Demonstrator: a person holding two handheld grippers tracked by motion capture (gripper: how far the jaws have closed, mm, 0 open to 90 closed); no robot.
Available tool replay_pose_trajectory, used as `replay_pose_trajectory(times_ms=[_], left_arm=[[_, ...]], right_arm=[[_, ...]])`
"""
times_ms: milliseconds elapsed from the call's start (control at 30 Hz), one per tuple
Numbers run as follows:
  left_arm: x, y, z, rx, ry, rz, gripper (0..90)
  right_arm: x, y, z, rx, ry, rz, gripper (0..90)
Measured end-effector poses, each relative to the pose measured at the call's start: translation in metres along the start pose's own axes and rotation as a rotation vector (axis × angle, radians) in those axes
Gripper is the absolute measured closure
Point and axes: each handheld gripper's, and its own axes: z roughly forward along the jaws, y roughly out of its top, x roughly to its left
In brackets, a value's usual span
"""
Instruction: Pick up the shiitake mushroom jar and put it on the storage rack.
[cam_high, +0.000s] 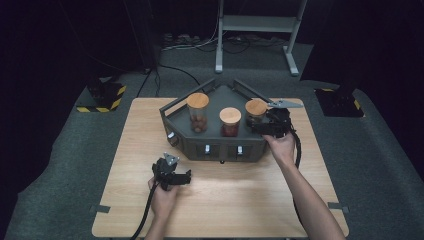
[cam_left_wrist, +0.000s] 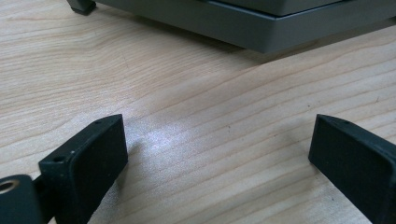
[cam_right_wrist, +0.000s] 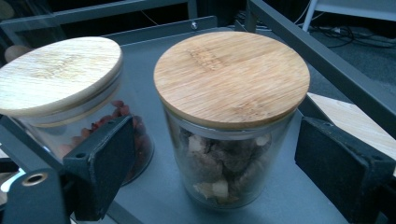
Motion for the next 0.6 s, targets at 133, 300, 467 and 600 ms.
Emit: replay_pose_trajectory(times_ms=[133,300,467,600], left_arm=[[0.000,0.000,0.000,0.000,0.000,0.000,4.2],[0.000,0.000,0.000,0.000,0.000,0.000,4.3],[0.000,0.000,0.000,0.000,0.000,0.000,4.3],[0.000,0.000,0.000,0.000,0.000,0.000,4.3]], right_arm=[[0.000,0.000,-0.002,-0.003,0.003,0.000,12.2],[0.000,0.000,-0.006,-0.011,0.008,0.000,12.2],[-0.001,0.001,-0.011,-0.029,0.012,0.010,12.5],[-0.001,0.002,-0.015,-0.036,0.013,0.006,12.5]])
